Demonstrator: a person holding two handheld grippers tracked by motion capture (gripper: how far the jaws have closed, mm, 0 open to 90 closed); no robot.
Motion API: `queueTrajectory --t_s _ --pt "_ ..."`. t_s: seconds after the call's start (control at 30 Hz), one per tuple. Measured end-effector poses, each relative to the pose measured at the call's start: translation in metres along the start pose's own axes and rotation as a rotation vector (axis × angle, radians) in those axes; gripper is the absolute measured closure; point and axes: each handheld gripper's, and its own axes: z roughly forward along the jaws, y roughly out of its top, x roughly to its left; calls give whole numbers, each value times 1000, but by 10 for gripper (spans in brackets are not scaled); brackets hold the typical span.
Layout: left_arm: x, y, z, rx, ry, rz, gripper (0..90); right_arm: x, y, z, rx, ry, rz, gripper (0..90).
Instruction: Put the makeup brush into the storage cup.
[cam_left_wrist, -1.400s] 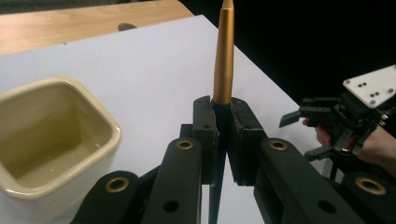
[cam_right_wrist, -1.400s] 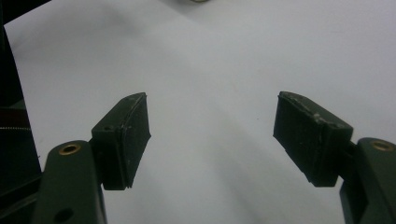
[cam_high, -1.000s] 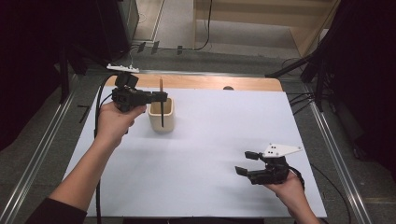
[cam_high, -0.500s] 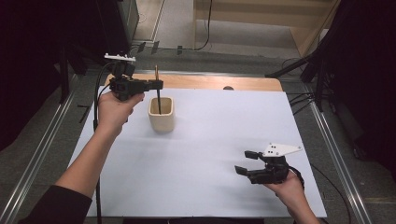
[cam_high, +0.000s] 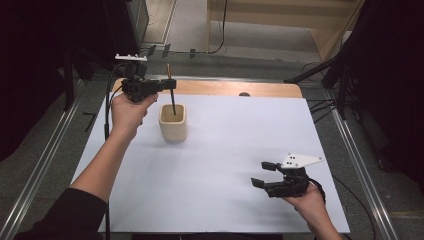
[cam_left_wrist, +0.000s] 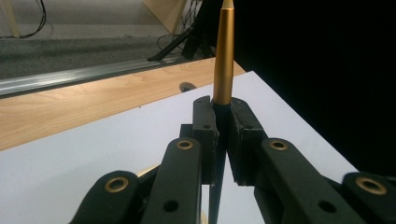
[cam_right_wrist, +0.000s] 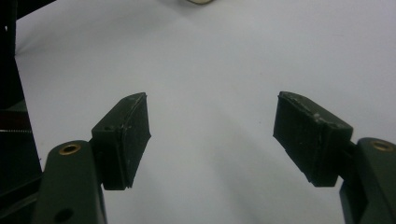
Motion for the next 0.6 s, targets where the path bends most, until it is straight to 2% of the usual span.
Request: queueTrajectory --t_s 0.13,0.27,0.43,0.6 --pt "5 -1 6 9 25 10 830 0 0 0 -4 -4 -2 277" --pt "6 -3 9 6 61 56 830 0 0 -1 -8 -9 2 277" --pt "9 -4 14 7 65 48 830 1 0 0 -8 -14 0 278" --pt "17 -6 20 20 62 18 830 2 0 0 -8 -6 0 278"
